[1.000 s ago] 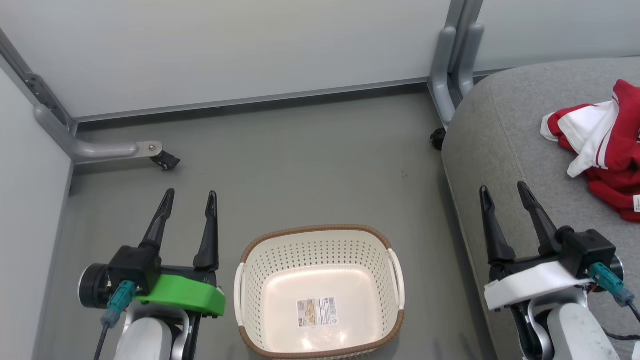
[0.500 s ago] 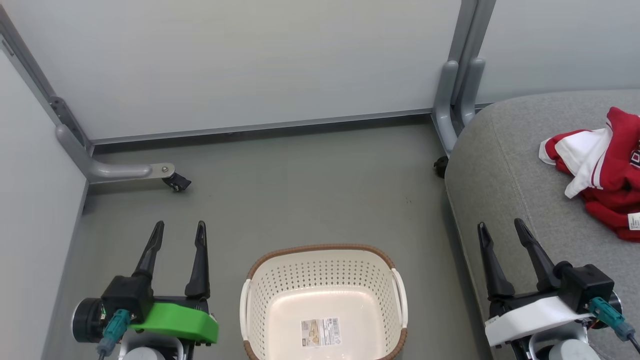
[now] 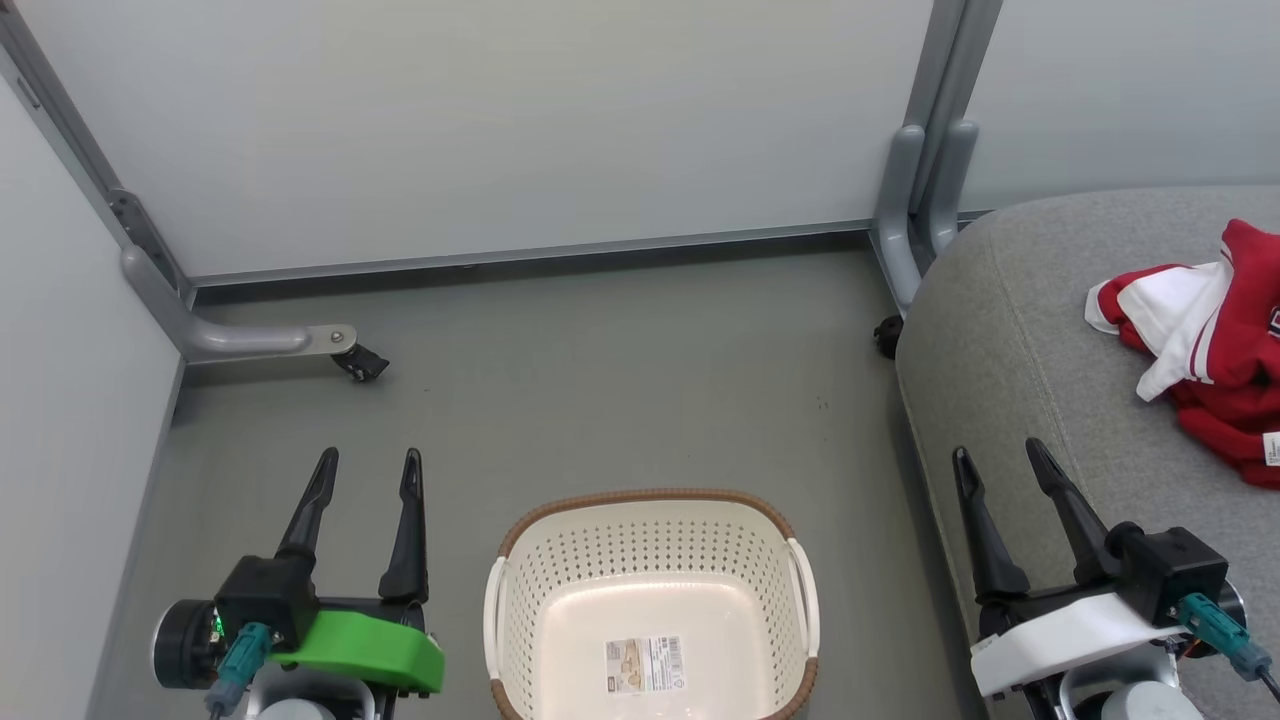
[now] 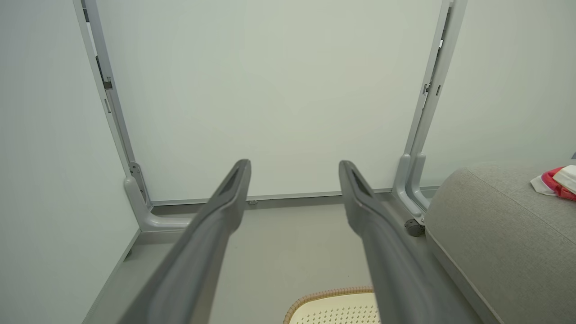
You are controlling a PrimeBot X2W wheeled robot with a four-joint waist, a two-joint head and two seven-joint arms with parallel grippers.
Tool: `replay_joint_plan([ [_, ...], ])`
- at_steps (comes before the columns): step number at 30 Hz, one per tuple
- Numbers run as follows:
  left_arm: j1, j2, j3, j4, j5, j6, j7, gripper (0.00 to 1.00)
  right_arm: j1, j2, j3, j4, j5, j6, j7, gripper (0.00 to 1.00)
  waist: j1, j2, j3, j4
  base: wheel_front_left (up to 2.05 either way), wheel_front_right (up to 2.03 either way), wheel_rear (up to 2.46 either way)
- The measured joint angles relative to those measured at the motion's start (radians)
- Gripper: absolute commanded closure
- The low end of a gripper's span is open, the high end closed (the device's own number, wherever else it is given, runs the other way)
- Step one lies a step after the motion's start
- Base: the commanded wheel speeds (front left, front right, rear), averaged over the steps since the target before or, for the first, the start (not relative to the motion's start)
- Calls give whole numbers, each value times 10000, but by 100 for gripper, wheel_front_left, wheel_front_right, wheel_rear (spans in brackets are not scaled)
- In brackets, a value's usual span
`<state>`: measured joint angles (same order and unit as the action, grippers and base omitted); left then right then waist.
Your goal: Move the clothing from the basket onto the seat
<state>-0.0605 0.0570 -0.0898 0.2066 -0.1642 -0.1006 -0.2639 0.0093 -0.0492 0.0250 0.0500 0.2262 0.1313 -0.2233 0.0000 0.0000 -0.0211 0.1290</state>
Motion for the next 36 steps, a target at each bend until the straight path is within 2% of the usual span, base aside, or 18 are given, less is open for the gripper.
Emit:
replay_joint_plan([
  [7,6,-8,12,71,98,54,0,0,0,2,-54,-8,-59,0,29,0,0,0,41,-10,0,0,0],
  [8,6,-10,10,82,121,58,0,100,0,2,-58,0,-59,0,29,100,-1,0,44,-11,0,0,0],
  [15,218,-35,-25,656,-142,63,94,100,209,92,-15,545,111,0,54,100,0,0,49,-29,0,0,0],
  [36,194,-50,522,619,-3965,-12,1070,100,-7,-4,-205,911,3919,0,830,100,0,0,81,-245,0,0,0],
])
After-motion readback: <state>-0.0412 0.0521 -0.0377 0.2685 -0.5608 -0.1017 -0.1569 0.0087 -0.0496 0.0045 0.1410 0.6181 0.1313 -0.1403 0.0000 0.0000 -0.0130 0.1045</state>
